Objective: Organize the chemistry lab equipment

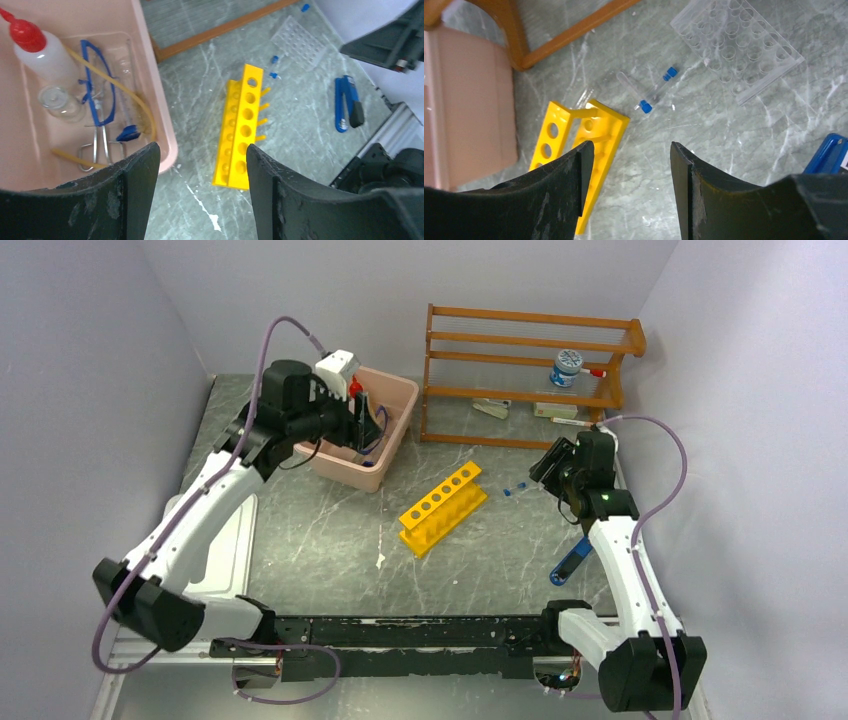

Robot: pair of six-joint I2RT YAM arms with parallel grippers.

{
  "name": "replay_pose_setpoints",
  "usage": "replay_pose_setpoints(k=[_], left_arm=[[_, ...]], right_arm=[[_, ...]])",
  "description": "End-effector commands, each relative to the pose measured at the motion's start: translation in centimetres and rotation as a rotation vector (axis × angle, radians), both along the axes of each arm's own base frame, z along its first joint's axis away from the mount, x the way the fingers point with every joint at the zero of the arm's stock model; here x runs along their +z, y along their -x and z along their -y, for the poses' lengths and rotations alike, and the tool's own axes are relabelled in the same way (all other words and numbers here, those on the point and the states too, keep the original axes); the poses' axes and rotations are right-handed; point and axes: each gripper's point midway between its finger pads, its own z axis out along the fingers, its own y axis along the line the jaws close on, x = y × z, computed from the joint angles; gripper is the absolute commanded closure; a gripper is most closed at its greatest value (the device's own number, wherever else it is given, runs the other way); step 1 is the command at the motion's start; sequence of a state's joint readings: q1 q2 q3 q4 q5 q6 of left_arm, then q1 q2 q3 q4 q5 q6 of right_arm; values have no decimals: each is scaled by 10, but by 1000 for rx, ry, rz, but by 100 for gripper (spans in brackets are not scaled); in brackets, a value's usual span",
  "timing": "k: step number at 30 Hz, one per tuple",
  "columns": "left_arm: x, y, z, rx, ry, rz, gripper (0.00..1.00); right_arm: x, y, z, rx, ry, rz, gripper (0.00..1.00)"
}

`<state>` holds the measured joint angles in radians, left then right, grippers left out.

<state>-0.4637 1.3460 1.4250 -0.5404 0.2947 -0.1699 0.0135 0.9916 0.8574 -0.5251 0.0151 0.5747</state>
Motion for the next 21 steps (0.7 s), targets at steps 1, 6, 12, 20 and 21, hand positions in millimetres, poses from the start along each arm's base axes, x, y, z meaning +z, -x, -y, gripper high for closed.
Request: replay_pose_setpoints(k=[1,6,12,20,21], left_arm=[[16,25,13,-93,158,57,33],[-1,51,16,-116,235,11,33],[-29,77,28,-142,206,-67,33],[-57,82,55,-150,122,-71,30],[-61,77,60,-152,98,-68,30]], right_arm=[[-7,-2,4,60,69,-47,39],[-30,0,-10,135,22,-110,39],[-48,-3,-13,156,60,-188,39],[-38,-25,-22,160,179,-191,39],[-37,-28,-26,164,183,-183,39]])
